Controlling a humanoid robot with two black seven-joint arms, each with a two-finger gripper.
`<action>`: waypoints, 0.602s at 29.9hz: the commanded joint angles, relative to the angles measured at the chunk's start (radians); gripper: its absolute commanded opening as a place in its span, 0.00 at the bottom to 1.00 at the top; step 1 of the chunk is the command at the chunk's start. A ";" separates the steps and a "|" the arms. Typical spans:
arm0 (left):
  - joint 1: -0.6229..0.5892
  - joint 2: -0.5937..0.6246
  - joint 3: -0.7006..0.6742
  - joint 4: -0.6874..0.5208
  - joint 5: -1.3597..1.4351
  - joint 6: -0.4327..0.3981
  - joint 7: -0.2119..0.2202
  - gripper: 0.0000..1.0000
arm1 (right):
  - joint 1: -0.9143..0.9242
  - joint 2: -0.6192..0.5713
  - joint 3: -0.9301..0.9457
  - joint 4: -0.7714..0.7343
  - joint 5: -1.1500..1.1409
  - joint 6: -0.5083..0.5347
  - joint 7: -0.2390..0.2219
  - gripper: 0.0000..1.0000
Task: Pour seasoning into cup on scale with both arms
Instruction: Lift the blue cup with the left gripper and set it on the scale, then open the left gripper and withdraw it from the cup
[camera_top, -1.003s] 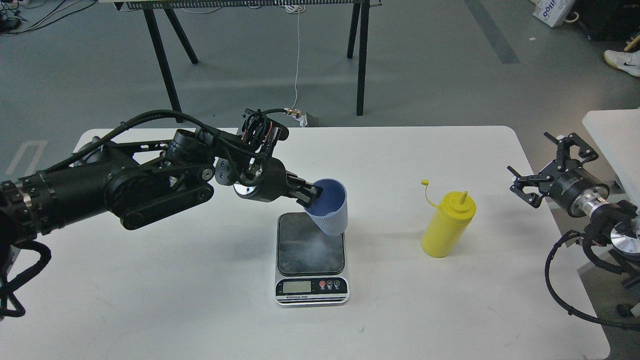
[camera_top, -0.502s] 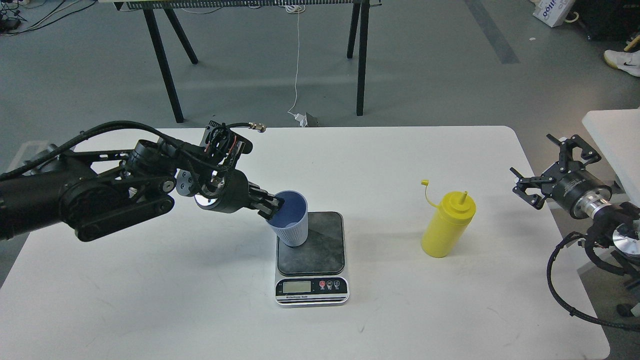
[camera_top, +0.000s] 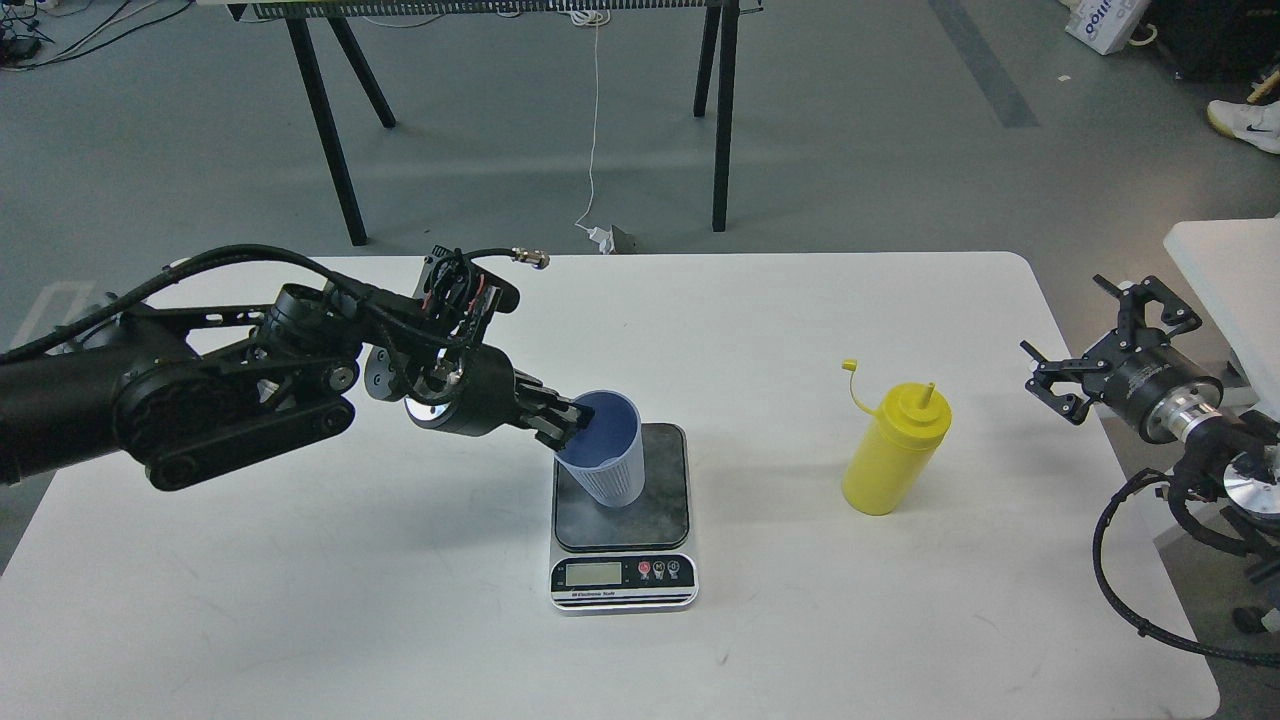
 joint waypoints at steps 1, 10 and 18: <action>0.002 -0.006 0.000 0.007 0.003 0.000 0.000 0.07 | 0.001 0.001 0.001 -0.001 0.000 0.000 0.000 0.99; 0.013 -0.006 0.000 0.004 -0.009 0.000 0.000 0.38 | 0.001 0.001 -0.001 -0.008 0.000 0.000 0.000 0.99; 0.011 -0.001 -0.020 0.006 -0.066 0.000 -0.004 0.68 | 0.001 0.001 -0.012 -0.019 0.000 0.000 -0.009 0.99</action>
